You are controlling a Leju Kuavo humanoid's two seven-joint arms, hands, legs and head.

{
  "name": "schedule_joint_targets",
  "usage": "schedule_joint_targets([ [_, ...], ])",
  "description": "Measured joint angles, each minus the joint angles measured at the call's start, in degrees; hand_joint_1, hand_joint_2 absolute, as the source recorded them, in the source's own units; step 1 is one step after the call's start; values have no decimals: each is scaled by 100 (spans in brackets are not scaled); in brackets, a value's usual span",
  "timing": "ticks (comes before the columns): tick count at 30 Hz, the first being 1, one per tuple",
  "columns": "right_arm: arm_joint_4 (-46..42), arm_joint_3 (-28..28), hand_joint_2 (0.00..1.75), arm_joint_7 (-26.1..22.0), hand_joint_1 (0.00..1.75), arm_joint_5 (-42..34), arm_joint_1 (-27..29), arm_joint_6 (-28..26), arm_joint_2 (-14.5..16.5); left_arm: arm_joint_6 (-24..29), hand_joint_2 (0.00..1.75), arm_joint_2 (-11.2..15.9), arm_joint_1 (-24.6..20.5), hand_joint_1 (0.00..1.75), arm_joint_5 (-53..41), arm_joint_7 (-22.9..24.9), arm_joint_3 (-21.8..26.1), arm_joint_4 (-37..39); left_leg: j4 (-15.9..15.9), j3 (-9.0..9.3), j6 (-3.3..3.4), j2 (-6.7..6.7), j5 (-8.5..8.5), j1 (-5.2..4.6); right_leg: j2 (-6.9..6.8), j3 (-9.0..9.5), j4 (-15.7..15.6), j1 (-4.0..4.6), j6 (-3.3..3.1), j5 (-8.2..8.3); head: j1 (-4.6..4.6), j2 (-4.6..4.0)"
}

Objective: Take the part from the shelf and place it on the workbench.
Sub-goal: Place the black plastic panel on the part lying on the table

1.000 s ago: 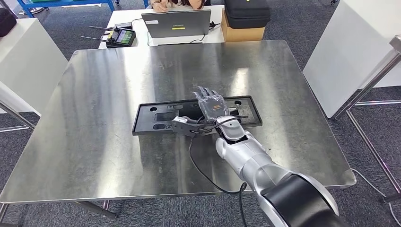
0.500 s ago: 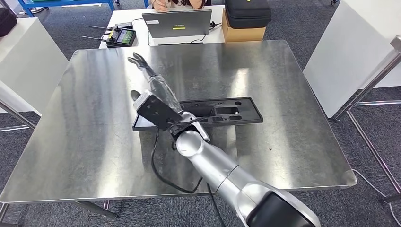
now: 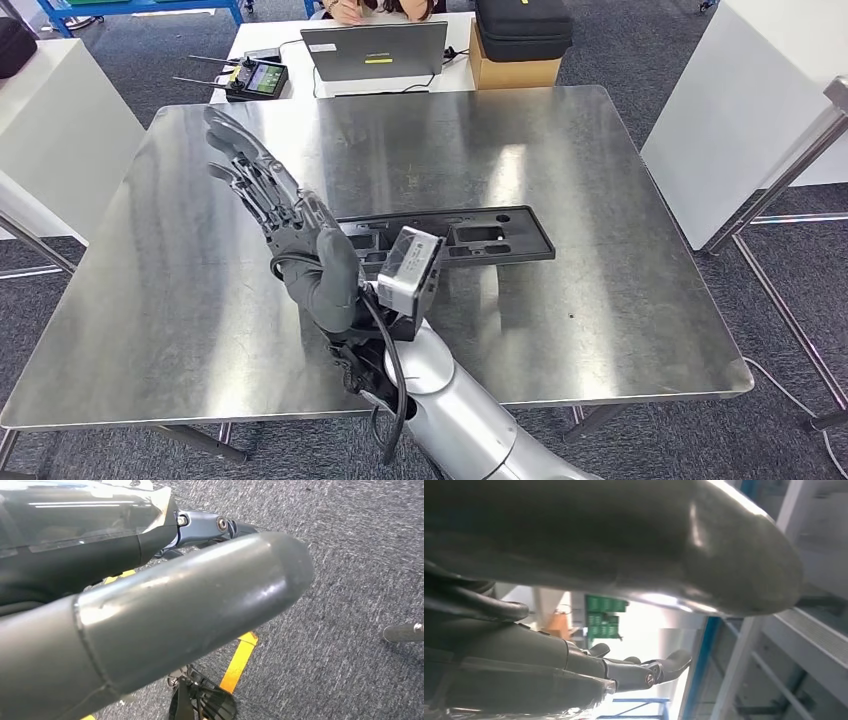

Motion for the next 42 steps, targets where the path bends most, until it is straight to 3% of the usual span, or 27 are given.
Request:
schedule_joint_targets([
  [18, -541, -92, 0, -7, 0, -26, 262, 48, -5, -17, 0, -82, -1, 0, -12, -16, 91, 0, 1, 7, 0, 2, 0, 0, 2, -3, -1, 2, 0, 0, 0, 0],
  [21, -1167, -289, 0, -323, 0, -144, 784, 227, -295, -556, 0, -85, 35, 0, -318, -346, 9, -4, 2, 23, 10, -29, -7, -2, -34, 15, -16, 19, 14, -15, -19, 0],
  [24, -2199, -929, 0, -358, 0, -477, 1572, 911, -764, -1022, 0, -74, 122, 0, -521, -652, -99, -10, 1, 24, 22, -36, -29, -3, -48, 57, -25, 21, 35, -28, -22, 0],
  [29, -2755, -1725, 0, -341, 0, -399, 2103, 1405, -947, -1424, 0, 3, 138, 0, -647, -723, -161, -36, 10, 59, 40, -3, -56, -7, -15, 70, -40, 6, 40, -26, -26, 0],
  [33, -2939, -2155, 0, -585, 0, -256, 2552, 1617, -1031, -1580, 0, 94, 138, 0, -794, -688, -267, -45, 83, 26, 138, -3, -90, -14, -11, 87, -73, -68, 77, -4, -32, 0],
  [36, -3066, -2322, 0, -643, 0, -221, 2772, 1697, -1056, -1612, 0, 136, 132, 0, -819, -678, -321, -52, -135, 126, 279, 20, 42, -11, -26, 115, -121, -31, 137, 9, -28, 0],
  [38, -3121, -2399, 0, -651, 0, -212, 2843, 1721, -1083, -1618, 0, 139, 127, 0, -822, -676, -350, -55, -334, 236, 360, 54, 178, 15, -47, -30, 219, -3, 95, -184, -10, 0],
  [40, -3142, -2465, 0, -666, 0, -186, 2946, 1796, -1121, -1621, 0, 138, 127, 0, -809, -675, -357, -55, -364, 247, 386, 70, 208, 7, -53, -351, 926, -13, 53, -488, -4, 0],
  [42, -3160, -2517, 0, -698, 0, -134, 3084, 1921, -1156, -1619, 0, 135, 133, 0, -783, -674, -356, -55, -358, 243, 370, 72, 202, 13, -54, -503, 1279, -36, 115, -577, -7, 0],
])
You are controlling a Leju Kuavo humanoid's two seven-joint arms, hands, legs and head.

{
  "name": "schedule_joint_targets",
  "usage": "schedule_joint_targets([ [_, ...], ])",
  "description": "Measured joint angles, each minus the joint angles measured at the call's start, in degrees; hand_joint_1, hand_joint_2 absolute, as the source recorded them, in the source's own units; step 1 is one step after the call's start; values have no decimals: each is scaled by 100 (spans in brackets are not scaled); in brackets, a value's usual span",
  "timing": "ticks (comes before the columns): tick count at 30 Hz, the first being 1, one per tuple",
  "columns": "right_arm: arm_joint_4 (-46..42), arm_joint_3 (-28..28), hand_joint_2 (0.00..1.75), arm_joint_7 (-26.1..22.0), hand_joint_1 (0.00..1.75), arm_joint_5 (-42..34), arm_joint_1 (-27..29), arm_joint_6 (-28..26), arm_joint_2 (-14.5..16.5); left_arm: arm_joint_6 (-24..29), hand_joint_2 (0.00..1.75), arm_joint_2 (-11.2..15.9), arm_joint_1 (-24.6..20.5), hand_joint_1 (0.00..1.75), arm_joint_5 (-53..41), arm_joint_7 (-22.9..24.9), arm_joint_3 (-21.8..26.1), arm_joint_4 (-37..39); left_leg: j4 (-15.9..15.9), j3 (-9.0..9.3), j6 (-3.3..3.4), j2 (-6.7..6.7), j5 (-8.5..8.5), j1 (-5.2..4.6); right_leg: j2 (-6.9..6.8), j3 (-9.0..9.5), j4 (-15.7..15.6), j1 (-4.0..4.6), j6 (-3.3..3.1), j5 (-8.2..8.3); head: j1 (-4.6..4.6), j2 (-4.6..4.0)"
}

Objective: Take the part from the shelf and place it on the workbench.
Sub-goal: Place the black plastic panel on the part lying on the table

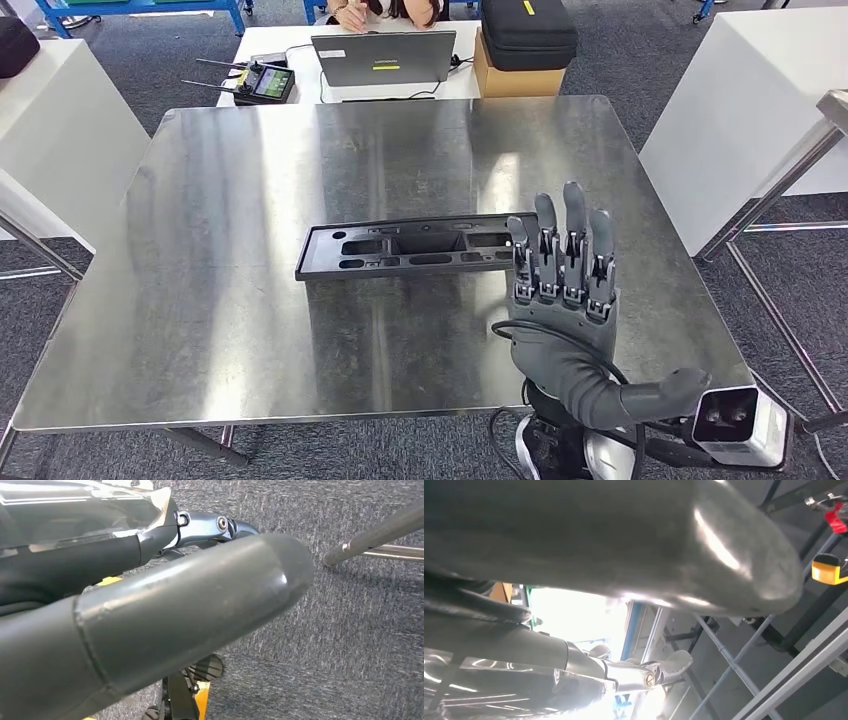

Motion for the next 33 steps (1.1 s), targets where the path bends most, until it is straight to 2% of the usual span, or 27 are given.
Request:
schedule_joint_targets([
  [1, -9, -26, 0, -15, 0, 28, 53, 53, -13, 2, 0, -4, 2, 0, 12, 2, 1, 0, 13, 0, -23, -4, -10, 14, -2, 91, -154, -16, 66, 85, -1, 0],
  [2, -17, -53, 0, -25, 0, 50, 92, 87, -23, 5, 0, -9, 3, 0, 16, 8, 1, 0, 46, -3, -63, -11, -32, 35, -8, 284, -505, -43, 142, 229, 1, 0],
  [3, -24, -84, 0, -31, 0, 67, 122, 106, -34, 7, 0, -5, 3, 0, 21, 18, 2, -1, 102, -20, -126, -20, -70, 47, -5, 478, -861, -59, 195, 339, 5, 0],
  [4, -28, -111, 0, -34, 0, 79, 149, 117, -42, 9, 0, 3, 1, 0, 26, 27, 2, -2, 174, -48, -196, -29, -115, 53, 4, 643, -1157, -64, 216, 422, 18, 0],
  [5, -38, -137, 0, -40, 0, 89, 177, 126, -49, 10, 0, 11, -1, 0, 32, 36, 2, -3, 243, -77, -257, -35, -155, 48, 19, 730, -1315, -61, 196, 453, 25, 0],
  [7, -51, -190, 0, -50, 0, 102, 236, 150, -59, 6, 0, 15, -4, 0, 40, 38, 1, -3, 308, -122, -324, -50, -181, 34, 47, 724, -1306, -44, 92, 439, 14, 0],
  [9, -61, -244, 0, -60, 0, 114, 280, 180, -61, -11, 0, 3, -2, 0, 42, 33, 1, -1, 311, -134, -350, -62, -177, 60, 54, 680, -1263, -39, 5, 443, -15, 0],
  [10, -66, -272, 0, -63, 0, 120, 297, 190, -54, -27, 0, 3, -3, 0, 33, 29, 1, -1, 362, -157, -350, -62, -228, 79, 55, 667, -1257, -31, -31, 452, -24, 0],
  [11, -74, -304, 0, -65, 0, 128, 312, 197, -43, -44, 0, 3, -6, 0, 15, 23, 1, 0, 516, -220, -343, -61, -350, 87, 54, 656, -1261, -26, -71, 464, -30, 0],
  [12, -81, -339, 0, -65, 0, 133, 328, 199, -25, -61, 0, 3, -8, 0, -9, 16, 0, 0, 783, -335, -326, -62, -533, 80, 49, 644, -1265, -13, -110, 478, -40, 0],
  [14, -93, -424, 0, -65, 0, 152, 370, 202, 14, -89, 0, 5, -7, 0, -60, 6, -1, 0, 1566, -687, -280, -65, -962, 31, 37, 596, -1265, 42, -179, 510, -48, 0],
  [15, -96, -470, 0, -65, 0, 165, 400, 202, 27, -99, 0, 6, -5, 0, -84, 4, -1, 0, 1894, -837, -252, -66, -1093, 5, 34, 565, -1264, 77, -211, 528, -50, 0],
  [16, -102, -518, 0, -65, 0, 178, 435, 203, 37, -109, 0, 8, -3, 0, -107, 5, -1, 0, 2050, -903, -210, -66, -1123, -24, 33, 532, -1264, 115, -242, 549, -49, 0],
  [17, -112, -566, 0, -65, 0, 191, 470, 203, 48, -117, 0, 9, -2, 0, -131, 6, -1, 0, 1988, -858, -151, -67, -1049, -56, 33, 504, -1264, 152, -271, 573, -49, 0],
  [18, -126, -607, 0, -65, 0, 201, 497, 203, 60, -122, 0, 9, -3, 0, -147, 6, -1, 0, 1708, -693, -74, -68, -894, -97, 36, 481, -1265, 187, -294, 597, -48, 0],
  [19, -143, -640, 0, -65, 0, 207, 515, 203, 71, -125, 0, 15, -8, 0, -155, 7, -1, -1, 1302, -454, 22, -70, -729, -147, 39, 467, -1266, 209, -309, 623, -48, 0],
  [21, -174, -685, 0, -65, 0, 215, 537, 203, 84, -130, 0, 29, -25, 0, -163, 9, -3, -3, 681, -107, 162, -53, -533, -236, 41, 455, -1267, 249, -292, 671, -33, 0],
  [22, -184, -704, 0, -66, 0, 217, 545, 204, 90, -131, 0, 38, -32, 0, -166, 10, -3, -4, 556, -48, 195, -44, -505, -272, 38, 453, -1271, 244, -265, 694, -26, 0],
  [25, -207, -761, 0, -82, 0, 234, 567, 205, 116, -137, 0, 48, -37, 0, -170, 16, -4, -4, 459, -94, 204, -29, -360, -304, 25, 415, -1284, 228, -153, 750, -24, 1],
  [26, -215, -782, 0, -94, 0, 246, 575, 205, 121, -143, 0, 47, -38, 0, -173, 18, -4, -4, 412, -121, 214, -23, -288, -293, 22, 373, -1217, 233, -139, 684, -17, 1],
  [27, -222, -804, 0, -107, 0, 259, 583, 204, 123, -152, 0, 45, -39, 0, -179, 19, -5, -4, 369, -155, 223, -14, -219, -277, 20, 299, -1045, 235, -149, 535, -7, 0],
  [29, -225, -860, 0, -126, 0, 277, 606, 198, 118, -174, 0, 41, -39, 0, -204, 20, -6, -4, 351, -244, 244, 2, -136, -271, 19, 92, -401, 206, -178, 89, 10, 0],
  [30, -226, -893, 0, -131, 0, 281, 623, 195, 114, -183, 0, 41, -37, 0, -218, 20, -7, -4, 355, -293, 243, 9, -100, -271, 18, 3, -55, 187, -163, -89, 12, 0],
  [31, -226, -924, 0, -134, 0, 282, 640, 192, 110, -189, 0, 39, -35, 0, -231, 22, -10, -3, 359, -341, 232, 14, -68, -270, 18, -15, 160, 169, -123, -182, 13, 0],
  [32, -226, -955, 0, -139, 0, 282, 652, 191, 107, -192, 0, 37, -33, 0, -238, 27, -15, -3, 364, -383, 216, 17, -40, -267, 15, 83, 163, 148, -62, -182, 13, 1],
  [33, -226, -979, 0, -143, 0, 281, 657, 191, 104, -193, 0, 34, -32, 0, -244, 32, -22, -2, 371, -411, 198, 19, -19, -263, 9, 296, -74, 129, 7, -106, 13, 1],
])
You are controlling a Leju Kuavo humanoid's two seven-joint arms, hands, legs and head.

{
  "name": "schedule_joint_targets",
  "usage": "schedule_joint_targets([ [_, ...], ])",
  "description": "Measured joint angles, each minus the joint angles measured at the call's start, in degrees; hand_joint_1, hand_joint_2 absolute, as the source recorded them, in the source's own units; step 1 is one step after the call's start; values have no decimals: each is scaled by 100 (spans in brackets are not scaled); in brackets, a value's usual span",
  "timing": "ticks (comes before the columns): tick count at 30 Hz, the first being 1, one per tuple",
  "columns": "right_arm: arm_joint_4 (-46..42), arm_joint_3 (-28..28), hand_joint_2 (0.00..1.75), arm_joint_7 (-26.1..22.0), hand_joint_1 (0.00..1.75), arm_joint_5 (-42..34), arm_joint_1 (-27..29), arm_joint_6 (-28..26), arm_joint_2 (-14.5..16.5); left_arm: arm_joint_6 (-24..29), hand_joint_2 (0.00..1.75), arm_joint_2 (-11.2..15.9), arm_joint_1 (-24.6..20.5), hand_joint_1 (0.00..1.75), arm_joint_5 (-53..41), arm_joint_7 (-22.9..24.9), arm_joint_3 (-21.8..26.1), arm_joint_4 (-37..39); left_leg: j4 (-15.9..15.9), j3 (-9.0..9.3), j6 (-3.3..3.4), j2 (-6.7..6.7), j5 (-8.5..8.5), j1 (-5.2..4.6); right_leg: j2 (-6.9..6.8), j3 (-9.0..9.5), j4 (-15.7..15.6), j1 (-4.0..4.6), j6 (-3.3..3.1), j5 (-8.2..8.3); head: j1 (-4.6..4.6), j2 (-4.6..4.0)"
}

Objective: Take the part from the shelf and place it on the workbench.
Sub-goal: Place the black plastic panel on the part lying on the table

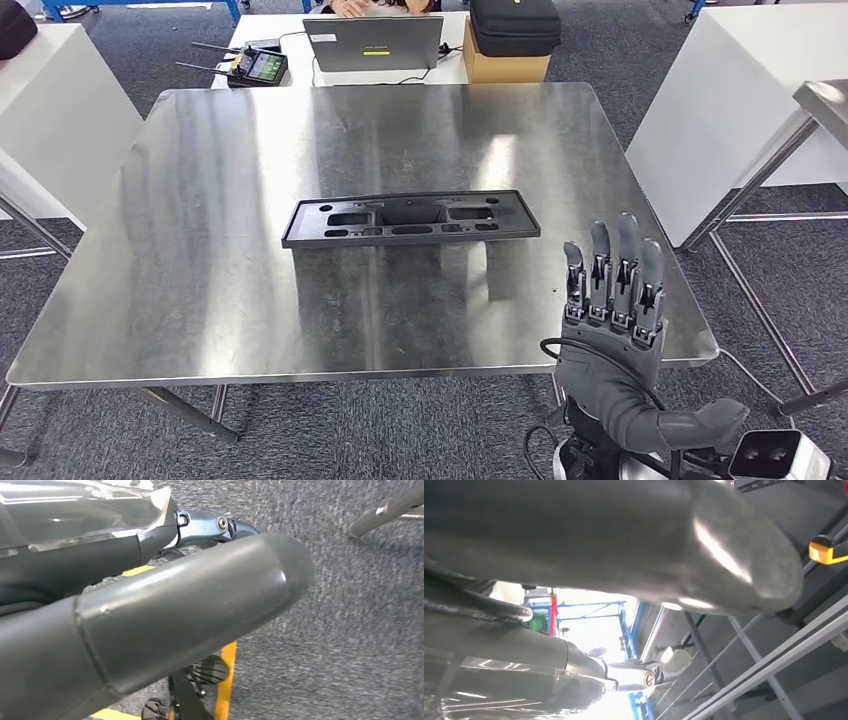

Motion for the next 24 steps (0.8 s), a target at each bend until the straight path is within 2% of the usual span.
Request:
schedule_joint_targets([
  [1, 0, -21, 0, -5, 0, -1, 1, -1, -2, 0, 0, -3, 0, 0, -4, 5, -7, 0, 14, -10, -19, 1, 14, 5, -10, 295, -411, -21, 60, 103, 1, 1],
  [2, 2, -44, 0, -13, 0, -4, -2, -1, -4, 1, 0, -5, -1, 0, -8, 11, -13, 0, 33, -24, -43, 1, 22, 3, -15, 587, -832, -29, 88, 178, 3, 1],
  [3, 7, -63, 0, -20, 0, -8, -1, 0, -6, 3, 0, -7, -2, 0, -9, 16, -15, 1, 52, -34, -72, -2, 34, 0, -15, 781, -1132, -19, 83, 237, -1, 1],
  [4, 13, -83, 0, -31, 0, -16, 1, 0, -12, 7, 0, -8, -4, 0, -9, 21, -17, 1, 77, -45, -101, -5, 46, -6, -11, 876, -1309, -3, 58, 255, 3, 1],
  [6, 36, -107, 0, -50, 0, -35, 1, 0, -22, 15, 0, -9, -6, 0, -9, 28, -18, 2, 103, -82, -160, -14, 75, -12, 1, 845, -1341, 19, -15, 270, -2, 1],
  [8, 62, -119, 0, -67, 0, -47, -18, 0, -28, 27, 0, -10, -7, 0, -9, 30, -20, 2, 195, -146, -217, -34, -6, 10, -5, 809, -1365, -32, -109, 300, -3, 0],
  [10, 93, -126, 0, -75, 0, -52, -40, 0, -28, 50, 0, -10, -6, 0, -9, 34, -22, 2, 645, -343, -279, -59, -349, 41, -15, 767, -1380, -61, -225, 352, -8, -1],
  [12, 139, -132, 0, -81, 0, -58, -53, -2, -30, 75, 0, -11, -3, 0, -9, 38, -23, 2, 1365, -629, -332, -76, -733, 60, -21, 707, -1378, -43, -288, 393, -13, -1],
  [13, 164, -136, 0, -86, 0, -64, -56, -4, -32, 84, 0, -13, 0, 0, -9, 38, -23, 3, 1605, -710, -350, -82, -805, 72, -23, 681, -1376, -37, -298, 412, -11, -1],
  [14, 187, -140, 0, -90, 0, -71, -59, -6, -33, 91, 0, -15, 2, 0, -9, 37, -23, 3, 1650, -695, -361, -85, -765, 88, -23, 662, -1372, -36, -294, 427, -13, -1],
  [15, 207, -145, 0, -91, 0, -79, -61, -8, -34, 97, 0, -16, 4, 0, -9, 35, -23, 4, 1464, -562, -366, -86, -623, 106, -22, 650, -1367, -40, -287, 440, -12, -1],
  [17, 231, -156, 0, -93, 0, -90, -71, -11, -35, 105, 0, -17, -1, 0, -10, 28, -23, 4, 689, -92, -373, -95, -303, 134, -19, 634, -1351, -45, -259, 461, -14, -1],
  [18, 237, -162, 0, -93, 0, -92, -82, -14, -35, 107, 0, -18, -5, 0, -13, 23, -25, 4, 363, 92, -364, -109, -204, 129, -18, 620, -1346, -40, -232, 477, -11, 0],
  [19, 242, -167, 0, -94, 0, -91, -95, -18, -35, 107, 0, -20, -8, 0, -20, 20, -26, 4, 172, 186, -350, -122, -173, 115, -17, 605, -1342, -31, -200, 497, -12, 0],
  [20, 246, -170, 0, -95, 0, -91, -106, -25, -36, 107, 0, -21, -10, 0, -29, 15, -27, 4, 114, 197, -332, -135, -186, 92, -17, 588, -1347, -26, -158, 523, -13, 0],
  [22, 252, -175, 0, -96, 0, -92, -121, -51, -37, 107, 0, -24, -11, 0, -48, 7, -28, 4, 80, 148, -246, -131, -119, 72, -17, 558, -1363, -19, -68, 567, -15, -1],
  [23, 255, -178, 0, -98, 0, -93, -125, -68, -39, 107, 0, -31, -15, 0, -58, 4, -29, 5, 50, 127, -191, -120, -73, 72, -18, 516, -1322, -17, -47, 529, -14, -1],
  [24, 258, -179, 0, -101, 0, -95, -132, -84, -42, 108, 0, -37, -19, 0, -69, 3, -31, 5, 18, 99, -130, -107, -21, 74, -18, 443, -1186, -12, -55, 420, -8, 0],
])
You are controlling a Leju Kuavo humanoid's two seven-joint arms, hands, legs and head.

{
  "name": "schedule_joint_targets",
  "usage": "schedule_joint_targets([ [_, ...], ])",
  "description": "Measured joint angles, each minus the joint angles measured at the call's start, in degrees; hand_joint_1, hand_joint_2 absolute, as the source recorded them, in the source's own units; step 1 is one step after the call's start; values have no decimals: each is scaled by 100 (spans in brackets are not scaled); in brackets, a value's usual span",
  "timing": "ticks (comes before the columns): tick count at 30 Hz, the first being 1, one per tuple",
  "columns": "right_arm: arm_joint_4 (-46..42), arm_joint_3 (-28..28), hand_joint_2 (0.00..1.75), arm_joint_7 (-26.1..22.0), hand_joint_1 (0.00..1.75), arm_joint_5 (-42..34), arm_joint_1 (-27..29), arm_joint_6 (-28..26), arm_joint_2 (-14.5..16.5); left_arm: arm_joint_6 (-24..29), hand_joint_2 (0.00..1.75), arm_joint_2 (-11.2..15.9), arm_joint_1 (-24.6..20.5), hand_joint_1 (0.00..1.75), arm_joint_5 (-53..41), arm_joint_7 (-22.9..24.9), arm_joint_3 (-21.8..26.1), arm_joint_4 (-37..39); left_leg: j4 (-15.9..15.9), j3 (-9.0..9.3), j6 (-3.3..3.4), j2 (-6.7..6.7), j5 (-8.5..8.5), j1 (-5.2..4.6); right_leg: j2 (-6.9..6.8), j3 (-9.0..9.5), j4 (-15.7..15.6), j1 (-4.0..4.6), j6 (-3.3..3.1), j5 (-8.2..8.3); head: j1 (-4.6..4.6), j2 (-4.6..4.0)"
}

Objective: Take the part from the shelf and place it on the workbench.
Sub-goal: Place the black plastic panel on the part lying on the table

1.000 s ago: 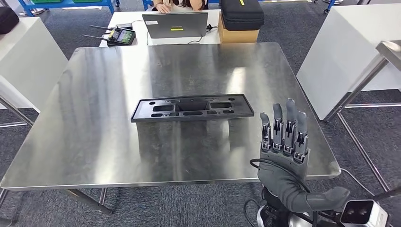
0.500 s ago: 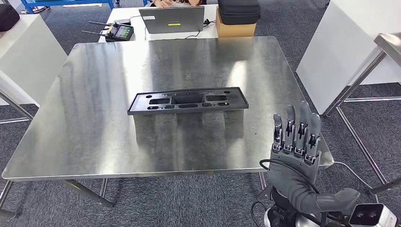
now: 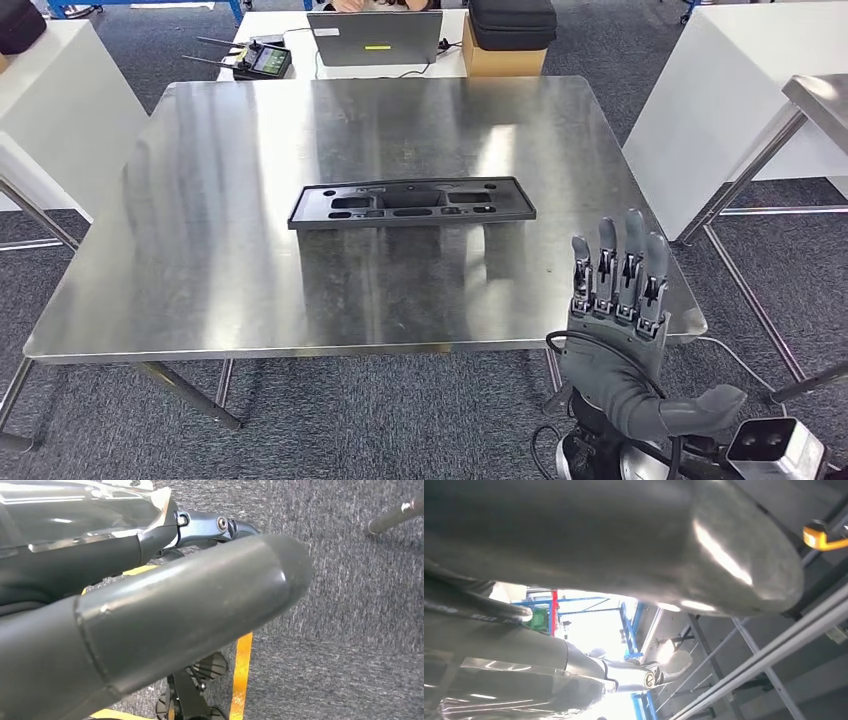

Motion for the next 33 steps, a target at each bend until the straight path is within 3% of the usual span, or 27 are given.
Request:
schedule_joint_targets([
  [3, 22, -5, 0, -8, 0, -8, -11, -22, -22, 9, 0, -11, -8, 0, -24, -1, -1, -1, -22, -142, 99, 33, 125, -28, 1, -419, 1032, 2, -99, -594, 18, 0],
  [4, 32, -7, 0, -9, 0, -10, -9, -24, -33, 11, 0, -11, -7, 0, -26, -1, -1, 0, -20, -193, 106, 41, 162, -42, 1, -515, 1342, 3, -97, -723, 19, -1],
  [5, 40, -9, 0, -9, 0, -11, -9, -24, -40, 14, 0, -12, -7, 0, -26, 0, -1, 1, -18, -243, 109, 46, 200, -56, 1, -502, 1454, 6, -72, -759, 19, -1],
  [6, 46, -10, 0, -9, 0, -12, -9, -24, -45, 14, 0, -14, -7, 0, -26, 1, -2, 1, -17, -282, 108, 49, 235, -69, 0, -368, 1324, 11, -35, -703, 20, -1],
  [8, 52, -10, 0, -9, 0, -13, -12, -24, -48, 15, 0, -21, -7, 0, -26, -1, -3, 2, -13, -340, 87, 47, 296, -88, -1, 199, 490, 27, 5, -471, 22, -1],
  [10, 52, -11, 0, -9, 0, -11, -16, -30, -48, 15, 0, -31, -7, 0, -26, -5, -3, 2, -5, -373, 38, 46, 354, -111, -2, 638, -206, 72, -20, -303, 18, -1],
  [11, 52, -11, 0, -9, 0, -11, -18, -34, -49, 14, 0, -35, -7, 0, -27, -9, -3, 2, 1, -383, 9, 49, 381, -118, -1, 693, -338, 95, -42, -271, 17, 0],
  [12, 53, -13, 0, -9, 0, -12, -18, -38, -49, 14, 0, -37, -8, 0, -29, -15, -3, 2, 1, -390, -23, 51, 407, -122, 1, 671, -355, 112, -56, -243, 14, 0],
  [14, 56, -14, 0, -9, 0, -13, -23, -42, -46, 13, 0, -39, -7, 0, -33, -28, -5, 2, 50, -430, -86, 41, 372, -103, -2, 592, -381, 46, -132, -185, 15, 0],
  [15, 57, -15, 0, -9, 0, -13, -24, -43, -43, 13, 0, -43, -5, 0, -36, -33, -6, 2, 159, -481, -118, 31, 238, -87, -9, 571, -392, 13, -190, -144, 6, 0],
  [17, 61, -15, 0, -9, 0, -13, -25, -43, -36, 13, 0, -48, -3, 0, -37, -39, -8, 2, 705, -675, -185, 7, -271, -50, -26, 500, -397, -11, -281, -50, -12, 0],
  [19, 73, -16, 0, -9, 0, -13, -20, -42, -34, 13, 0, -50, -3, 0, -36, -48, -8, 2, 1397, -851, -253, -1, -679, -13, -33, 398, -384, -5, -293, 37, -21, -1],
  [20, 83, -16, 0, -8, 0, -13, -18, -43, -34, 13, 0, -50, -3, 0, -35, -53, -8, 2, 1564, -846, -283, -1, -707, 11, -33, 343, -372, -9, -278, 73, -22, -1],
  [21, 95, -17, 0, -7, 0, -14, -16, -43, -35, 13, 0, -49, -3, 0, -35, -58, -8, 2, 1534, -744, -309, 1, -632, 39, -33, 292, -352, -17, -261, 102, -21, -1],
  [22, 105, -17, 0, -4, 0, -14, -17, -42, -34, 14, 0, -49, -3, 0, -34, -62, -8, 2, 1287, -538, -333, 3, -487, 70, -33, 246, -322, -29, -242, 119, -22, -1],
  [24, 119, -17, 0, 4, 0, -19, -25, -43, -32, 15, 0, -47, -9, 0, -35, -75, -8, 2, 512, -20, -361, -9, -269, 107, -32, 159, -238, -38, -204, 144, -26, -1],
  [26, 123, -17, 0, 11, 0, -26, -42, -47, -28, 15, 0, -47, -15, 0, -41, -87, -8, 2, 88, 210, -320, -34, -220, 91, -31, 91, -186, -18, -131, 189, -21, -1],
  [29, 126, -20, 0, 16, 0, -30, -53, -67, -25, 14, 0, -48, -21, 0, -72, -97, -8, 2, 47, 121, -155, -31, -138, 45, -25, 13, -189, -1, 23, 257, -14, -1],
  [31, 125, -31, 0, 17, 0, -31, -54, -95, -22, 12, 0, -54, -30, 0, -104, -105, -8, 2, 4, 25, -2, -6, -15, 39, -20, -140, 75, 2, 7, 13, -5, 0],
  [33, 125, -45, 0, 17, 0, -32, -55, -114, -24, 10, 0, -57, -34, 0, -119, -111, -8, 2, -2, -120, 78, 13, 104, 23, -17, -399, 776, -3, -79, -464, 9, 0],
])
